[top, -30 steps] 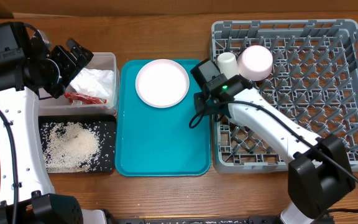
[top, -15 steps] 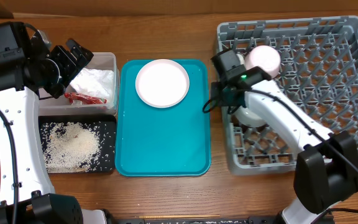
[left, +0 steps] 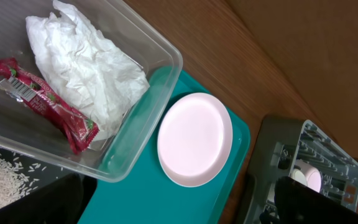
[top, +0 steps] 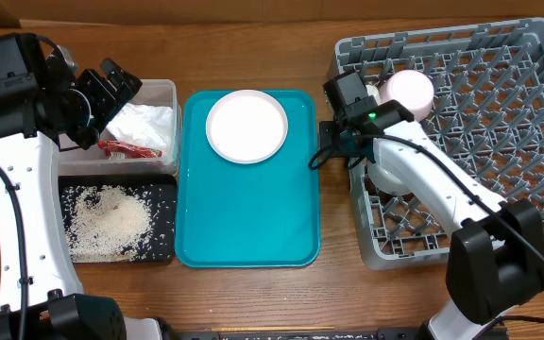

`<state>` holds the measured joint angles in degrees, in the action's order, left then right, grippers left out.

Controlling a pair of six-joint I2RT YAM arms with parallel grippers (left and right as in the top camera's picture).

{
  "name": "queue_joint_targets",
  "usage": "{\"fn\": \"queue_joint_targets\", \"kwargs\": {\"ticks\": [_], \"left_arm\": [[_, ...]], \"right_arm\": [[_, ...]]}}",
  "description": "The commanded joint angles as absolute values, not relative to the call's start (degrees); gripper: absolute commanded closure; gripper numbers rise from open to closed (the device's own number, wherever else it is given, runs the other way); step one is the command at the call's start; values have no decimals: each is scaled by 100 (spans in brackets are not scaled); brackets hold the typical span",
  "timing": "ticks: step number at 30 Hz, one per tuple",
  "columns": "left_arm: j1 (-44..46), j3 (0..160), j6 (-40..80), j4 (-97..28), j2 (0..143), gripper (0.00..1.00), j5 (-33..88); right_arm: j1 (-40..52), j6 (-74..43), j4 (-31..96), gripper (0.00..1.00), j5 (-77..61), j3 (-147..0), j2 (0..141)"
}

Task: Sort waste into correct bins and load items into the dishwasher
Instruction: 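Lower the right gripper to the chopstick on the table beside the tray, then grasp the wooden chopstick with the right gripper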

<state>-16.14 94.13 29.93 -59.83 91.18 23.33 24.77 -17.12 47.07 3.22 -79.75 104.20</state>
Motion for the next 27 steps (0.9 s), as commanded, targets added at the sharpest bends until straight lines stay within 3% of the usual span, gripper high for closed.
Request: {"fn": "queue_joint_targets", "kwargs": {"ticks": [1,18,27], "left_arm": [[-1614,9513,3046,-5977,9032,0,2311],[-1614,9513,3046,-5977,9032,0,2311],[-1614,9513,3046,-5977,9032,0,2311]], "right_arm": [[2475,-1671,4633,83,290,-7933,10368],[2591,-1673,4307,83,676,-7306,10396],[3109,-1933,4097,84,1203,-7214,10753]]}}
